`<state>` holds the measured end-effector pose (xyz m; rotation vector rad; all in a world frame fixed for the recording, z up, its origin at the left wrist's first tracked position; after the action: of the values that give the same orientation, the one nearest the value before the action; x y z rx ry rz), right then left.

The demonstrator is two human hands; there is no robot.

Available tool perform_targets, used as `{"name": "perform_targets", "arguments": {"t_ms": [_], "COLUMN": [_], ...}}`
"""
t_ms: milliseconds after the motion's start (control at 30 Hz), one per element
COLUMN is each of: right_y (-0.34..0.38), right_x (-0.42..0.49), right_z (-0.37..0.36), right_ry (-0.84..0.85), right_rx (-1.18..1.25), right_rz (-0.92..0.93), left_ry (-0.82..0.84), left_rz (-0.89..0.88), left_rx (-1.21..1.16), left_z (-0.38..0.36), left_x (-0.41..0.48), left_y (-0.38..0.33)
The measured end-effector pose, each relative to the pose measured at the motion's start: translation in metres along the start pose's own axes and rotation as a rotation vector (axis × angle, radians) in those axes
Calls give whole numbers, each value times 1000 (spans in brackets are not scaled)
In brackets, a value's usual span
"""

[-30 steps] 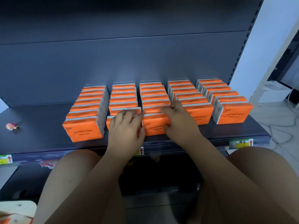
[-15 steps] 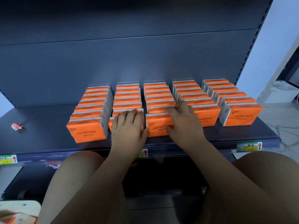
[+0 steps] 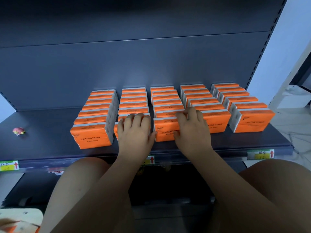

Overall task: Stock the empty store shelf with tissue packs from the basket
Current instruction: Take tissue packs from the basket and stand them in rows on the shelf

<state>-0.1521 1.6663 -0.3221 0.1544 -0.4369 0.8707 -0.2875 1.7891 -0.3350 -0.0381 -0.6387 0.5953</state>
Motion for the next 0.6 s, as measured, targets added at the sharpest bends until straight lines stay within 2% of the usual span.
{"name": "perform_targets", "arguments": {"t_ms": [233,400,600], "right_y": [6,16,41], "right_x": [-5,-11,-20], "right_z": [5,13,28], "right_ry": [49,-61,-104], "right_rx": [97,274,452], "right_rz": [39,68,100], "left_ry": [24,-29,-118], "left_rz": [-8,8,92], "left_rx": [-19,-61,-5], "left_z": [-3,3,41], "left_x": [-2,-8,-21], "left_y": [1,-1,9]}}
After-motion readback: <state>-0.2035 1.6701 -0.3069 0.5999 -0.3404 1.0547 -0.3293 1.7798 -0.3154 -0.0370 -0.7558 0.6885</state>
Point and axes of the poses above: each hand's wrist, its own x-axis towards the middle knuckle, its own z-axis out of the back of the hand, y = z × x, the point moved 3 cm from there along x, towards the middle knuckle, and after that the axes turned 12 degrees about -x, right-handed, at the moved point
